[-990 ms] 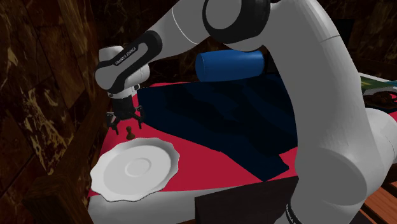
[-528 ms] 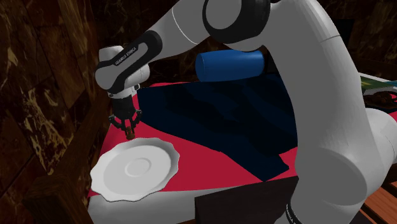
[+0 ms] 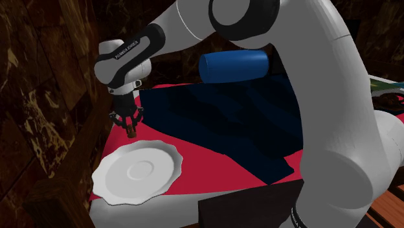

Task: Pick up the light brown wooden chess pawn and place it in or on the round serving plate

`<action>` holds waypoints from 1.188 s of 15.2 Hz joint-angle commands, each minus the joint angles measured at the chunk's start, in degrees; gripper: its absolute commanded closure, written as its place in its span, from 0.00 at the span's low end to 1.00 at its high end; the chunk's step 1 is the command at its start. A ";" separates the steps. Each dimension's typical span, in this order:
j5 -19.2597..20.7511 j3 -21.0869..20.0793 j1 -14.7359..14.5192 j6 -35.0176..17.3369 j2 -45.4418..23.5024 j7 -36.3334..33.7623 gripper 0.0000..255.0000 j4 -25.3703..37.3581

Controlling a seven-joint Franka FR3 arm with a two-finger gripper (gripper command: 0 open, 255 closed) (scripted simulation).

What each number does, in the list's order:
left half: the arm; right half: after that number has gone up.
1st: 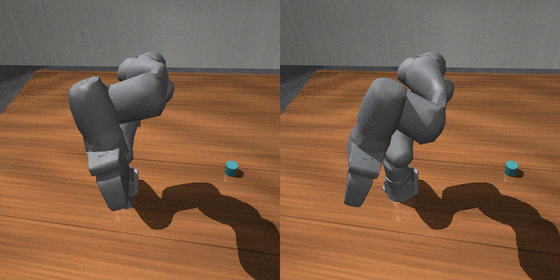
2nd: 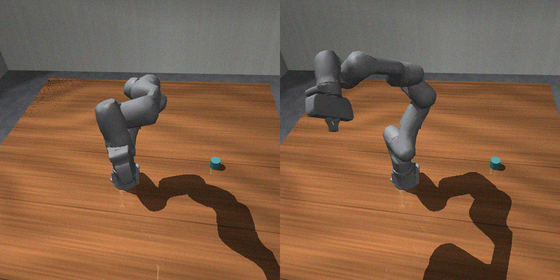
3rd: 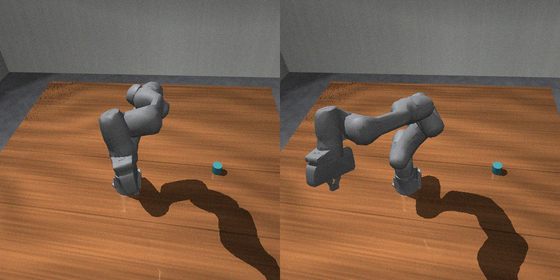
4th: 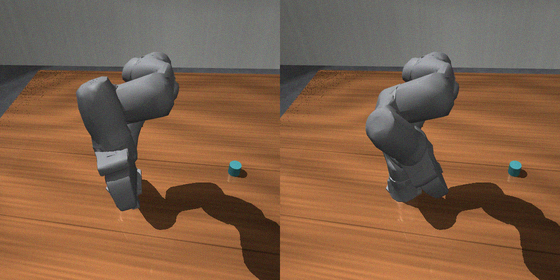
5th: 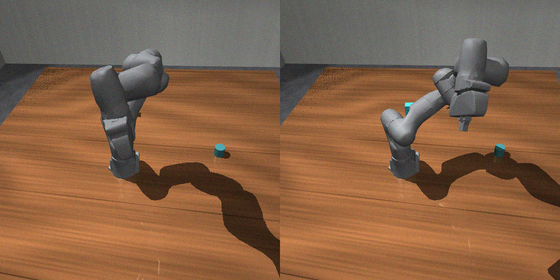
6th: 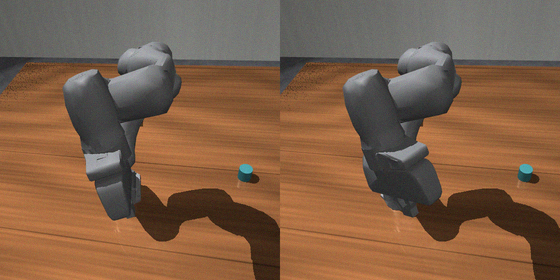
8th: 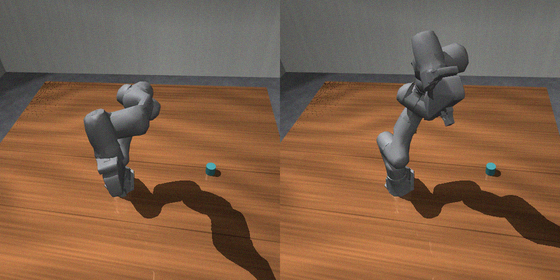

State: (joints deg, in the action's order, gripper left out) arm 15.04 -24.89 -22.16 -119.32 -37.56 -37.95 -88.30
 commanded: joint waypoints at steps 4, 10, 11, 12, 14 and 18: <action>-0.77 -0.54 0.27 2.68 1.76 0.39 1.00 1.00; -1.65 -1.12 0.49 6.21 3.66 0.84 1.00 2.77; -1.79 -1.21 0.51 6.82 3.94 0.91 1.00 3.12; -1.92 -1.29 0.53 7.44 4.22 0.98 1.00 3.48; -2.61 -1.86 1.04 6.61 6.69 0.57 1.00 0.25; -5.37 -3.97 2.60 2.19 15.17 -0.90 1.00 -12.17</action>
State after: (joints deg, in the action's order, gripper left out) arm 10.45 -28.35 -19.99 -116.47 -24.55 -38.66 -97.81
